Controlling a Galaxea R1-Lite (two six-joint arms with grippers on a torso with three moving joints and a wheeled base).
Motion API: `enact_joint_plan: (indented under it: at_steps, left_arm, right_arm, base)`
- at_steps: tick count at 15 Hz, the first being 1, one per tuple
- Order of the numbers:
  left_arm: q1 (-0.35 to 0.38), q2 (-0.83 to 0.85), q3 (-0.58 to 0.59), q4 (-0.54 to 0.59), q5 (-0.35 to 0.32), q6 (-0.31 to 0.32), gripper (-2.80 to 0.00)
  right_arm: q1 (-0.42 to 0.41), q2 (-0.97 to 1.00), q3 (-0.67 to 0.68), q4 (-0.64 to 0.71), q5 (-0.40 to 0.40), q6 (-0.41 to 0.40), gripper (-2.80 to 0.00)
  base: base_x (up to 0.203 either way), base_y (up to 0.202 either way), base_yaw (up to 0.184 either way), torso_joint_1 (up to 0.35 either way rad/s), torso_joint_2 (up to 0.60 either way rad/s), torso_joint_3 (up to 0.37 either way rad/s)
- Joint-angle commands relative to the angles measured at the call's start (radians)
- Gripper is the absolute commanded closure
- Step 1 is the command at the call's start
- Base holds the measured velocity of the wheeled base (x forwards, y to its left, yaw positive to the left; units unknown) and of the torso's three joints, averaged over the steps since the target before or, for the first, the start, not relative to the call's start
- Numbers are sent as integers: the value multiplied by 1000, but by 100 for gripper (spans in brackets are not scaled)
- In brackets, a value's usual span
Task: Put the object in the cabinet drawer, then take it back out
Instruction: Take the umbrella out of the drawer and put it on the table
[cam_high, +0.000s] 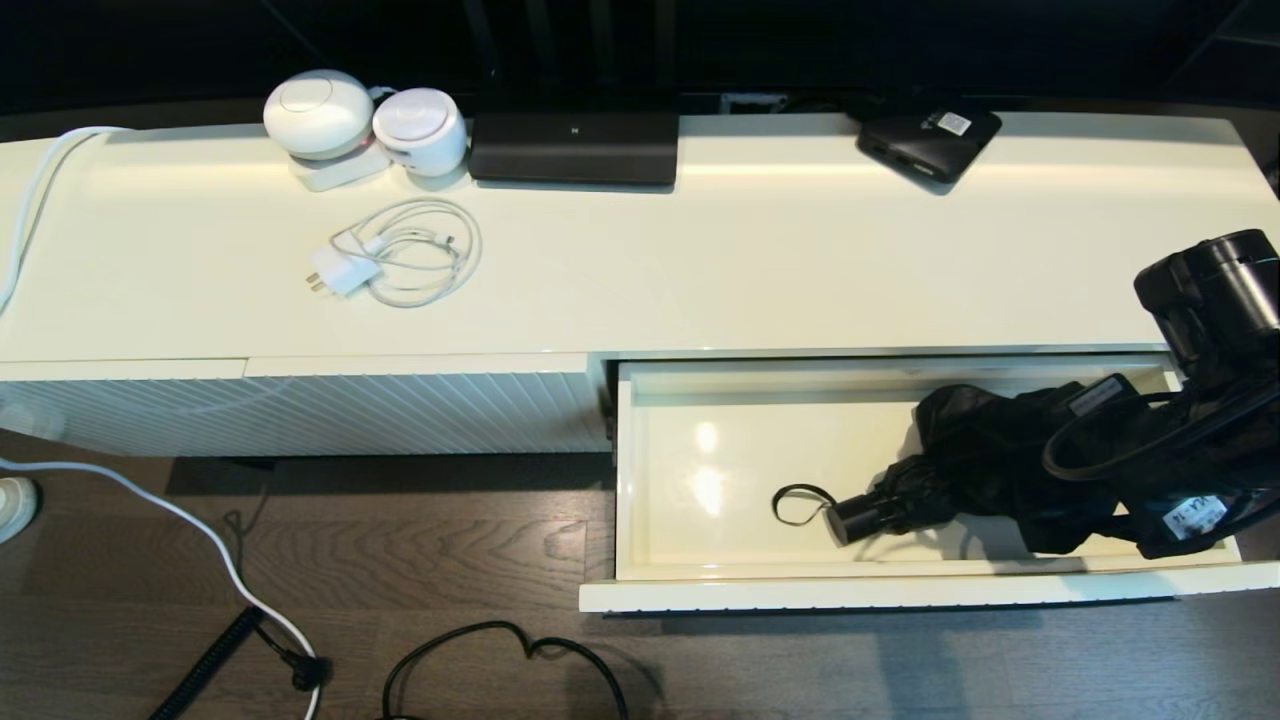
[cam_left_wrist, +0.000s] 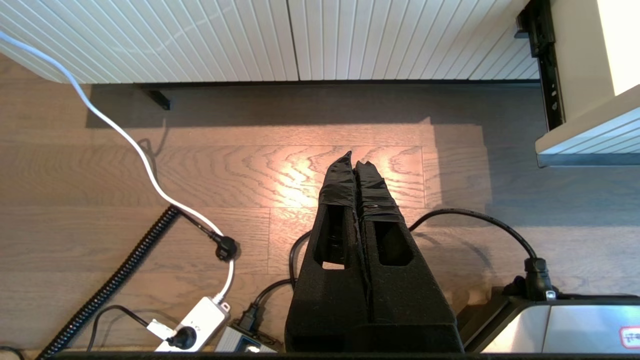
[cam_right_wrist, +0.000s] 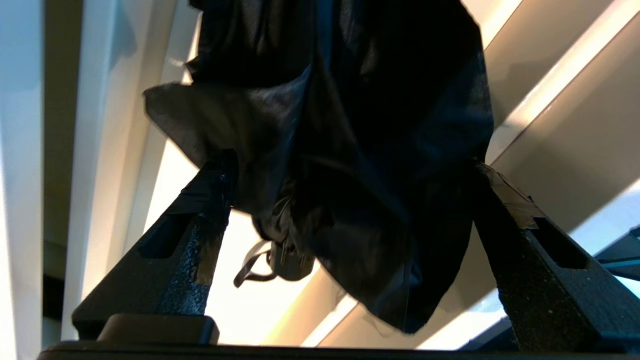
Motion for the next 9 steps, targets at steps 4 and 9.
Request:
enact_joint_plan:
  at_steps: [4, 9]
  left_arm:
    - [0, 0, 0, 0, 0, 0, 0]
    - [1, 0, 0, 0, 0, 0, 0]
  right_arm:
    - [-66, 65, 7, -65, 25, -1, -280]
    - [-75, 139, 20, -135, 47, 2, -280]
  base:
    - [0, 0, 0, 0, 0, 0]
    - [0, 0, 0, 0, 0, 0]
